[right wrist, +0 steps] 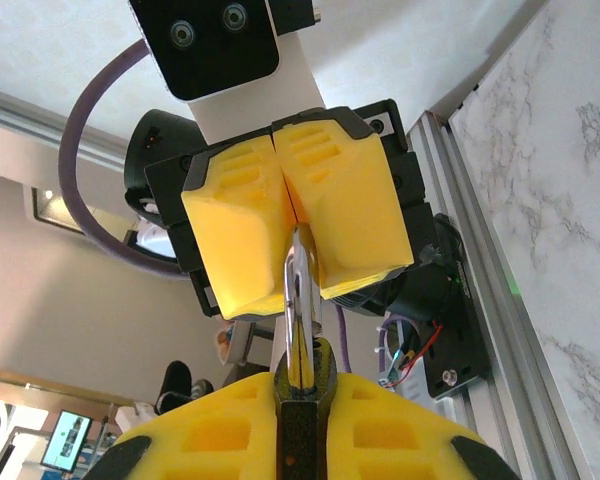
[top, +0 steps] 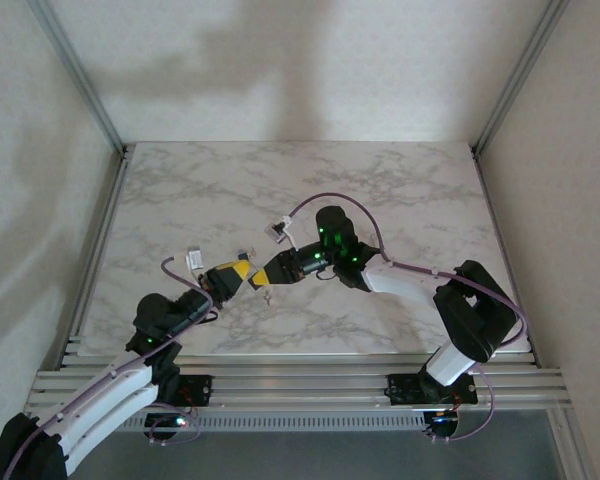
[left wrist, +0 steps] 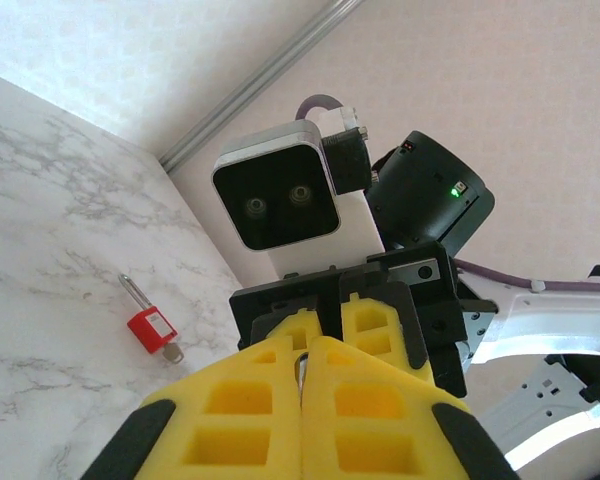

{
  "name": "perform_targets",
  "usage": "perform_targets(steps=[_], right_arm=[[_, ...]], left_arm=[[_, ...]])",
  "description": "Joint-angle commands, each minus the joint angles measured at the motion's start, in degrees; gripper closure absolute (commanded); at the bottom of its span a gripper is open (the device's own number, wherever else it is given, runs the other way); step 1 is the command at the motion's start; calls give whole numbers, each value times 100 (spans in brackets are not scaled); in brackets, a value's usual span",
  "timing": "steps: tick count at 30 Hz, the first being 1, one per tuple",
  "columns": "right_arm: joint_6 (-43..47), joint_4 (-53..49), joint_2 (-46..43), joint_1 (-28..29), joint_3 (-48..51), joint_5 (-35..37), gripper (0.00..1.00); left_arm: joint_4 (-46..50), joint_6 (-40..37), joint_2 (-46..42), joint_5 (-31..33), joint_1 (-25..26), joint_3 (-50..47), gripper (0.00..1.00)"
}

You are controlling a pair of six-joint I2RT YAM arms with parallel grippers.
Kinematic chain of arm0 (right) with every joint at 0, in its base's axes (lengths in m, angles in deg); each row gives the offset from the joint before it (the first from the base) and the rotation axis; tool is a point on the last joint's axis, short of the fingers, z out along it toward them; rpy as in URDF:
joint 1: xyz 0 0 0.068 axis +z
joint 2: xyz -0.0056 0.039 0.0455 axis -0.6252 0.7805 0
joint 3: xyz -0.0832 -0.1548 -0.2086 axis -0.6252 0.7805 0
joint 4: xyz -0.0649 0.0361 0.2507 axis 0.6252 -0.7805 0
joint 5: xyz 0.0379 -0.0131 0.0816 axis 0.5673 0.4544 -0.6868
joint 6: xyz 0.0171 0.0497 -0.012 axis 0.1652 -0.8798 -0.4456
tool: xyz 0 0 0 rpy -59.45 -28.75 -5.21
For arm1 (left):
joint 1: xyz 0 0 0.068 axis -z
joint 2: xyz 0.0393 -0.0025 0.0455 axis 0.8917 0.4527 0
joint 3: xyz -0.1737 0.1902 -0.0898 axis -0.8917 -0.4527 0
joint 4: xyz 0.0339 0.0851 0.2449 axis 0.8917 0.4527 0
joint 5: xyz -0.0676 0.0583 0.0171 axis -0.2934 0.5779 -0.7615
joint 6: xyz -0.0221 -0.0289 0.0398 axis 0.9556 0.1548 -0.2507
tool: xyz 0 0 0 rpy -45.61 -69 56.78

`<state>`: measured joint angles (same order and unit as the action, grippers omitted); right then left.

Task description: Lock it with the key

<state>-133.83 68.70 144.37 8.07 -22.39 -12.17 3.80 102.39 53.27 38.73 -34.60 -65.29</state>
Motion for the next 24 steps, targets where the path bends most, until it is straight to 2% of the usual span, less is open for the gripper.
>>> perform_targets(steps=[1, 12, 24], right_arm=[[80, 192, 1, 13, -443, 300, 100], [-134, 344, 188, 10, -711, 429, 100], [121, -113, 244, 9, -1003, 486, 100]], left_arm=[[69, -21, -77, -316, 86, -230, 100], [-127, 32, -95, -348, 191, -332, 100], [-232, 80, -148, -420, 269, -431, 100]])
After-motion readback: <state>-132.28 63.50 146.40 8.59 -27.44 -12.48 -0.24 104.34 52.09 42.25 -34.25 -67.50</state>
